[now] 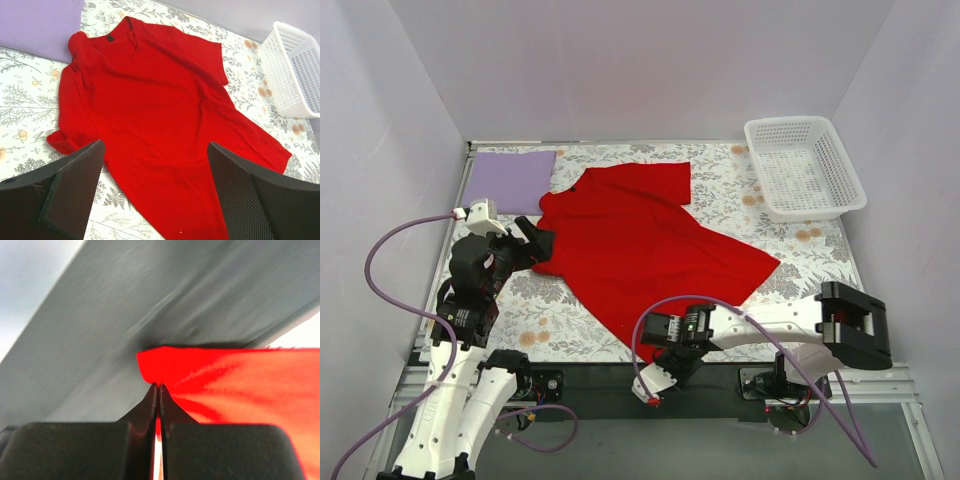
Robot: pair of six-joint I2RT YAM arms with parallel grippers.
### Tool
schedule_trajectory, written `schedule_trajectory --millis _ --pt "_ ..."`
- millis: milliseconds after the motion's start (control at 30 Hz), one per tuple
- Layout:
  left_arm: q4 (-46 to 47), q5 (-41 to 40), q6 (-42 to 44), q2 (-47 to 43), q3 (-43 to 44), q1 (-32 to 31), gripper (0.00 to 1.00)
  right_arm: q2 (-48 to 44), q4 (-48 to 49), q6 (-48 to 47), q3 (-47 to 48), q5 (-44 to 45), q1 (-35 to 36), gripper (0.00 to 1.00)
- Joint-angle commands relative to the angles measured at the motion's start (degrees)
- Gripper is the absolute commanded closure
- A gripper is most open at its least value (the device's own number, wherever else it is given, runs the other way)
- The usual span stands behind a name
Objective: Fold and stack the t-shirts
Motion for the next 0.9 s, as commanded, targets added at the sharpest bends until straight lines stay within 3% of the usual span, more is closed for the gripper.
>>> schedule_trajectory --millis 0,100,300,400,433,467,700,800,833,867 --pt "-0.9 2.1 -1.4 -0.4 -1.0 0.0 0.17 -6.9 -7.4 -3.4 -3.1 0.0 -0.4 0.99" --pt "-0.8 3.8 -4.0 0.4 -2.1 0.0 0.18 -12.6 -13.3 -6.6 -8.1 1.3 -2.2 0.99" --pt "1.1 8.3 -8.6 3.8 -4.6 0.0 0.18 -25.8 -19.5 -10.4 -15.8 1.7 -12.3 0.99" --pt "1.6 10.0 -10.2 5.8 -4.9 0.0 0.19 -29.5 -19.5 -9.8 -16.7 1.0 -16.2 0.79" --pt "1.6 10.1 -11.1 6.9 -4.9 0.0 0.19 -30.9 -19.6 -9.3 -16.5 1.3 -17.9 0.66" --pt "1.5 10.9 -11.5 7.5 -4.8 0.0 0.19 -31.4 -19.6 -8.5 -16.1 1.7 -18.5 0.61" --pt "-2.2 10.6 -15.7 13.7 -5.9 0.0 0.20 -35.8 -19.6 -6.3 -9.0 3.5 -27.4 0.47" --pt "-4.6 9.6 -16.9 16.8 -6.3 0.0 0.20 -38.3 -16.7 -5.4 -6.2 0.8 -34.0 0.26" --pt "-5.1 9.1 -17.0 17.4 -6.3 0.0 0.20 -40.0 -14.3 -4.3 -5.9 0.1 -38.7 0.09" --pt "-6.0 8.6 -17.6 18.5 -6.5 0.0 0.20 -40.8 -12.5 -3.4 -6.0 -0.9 -41.1 0.05"
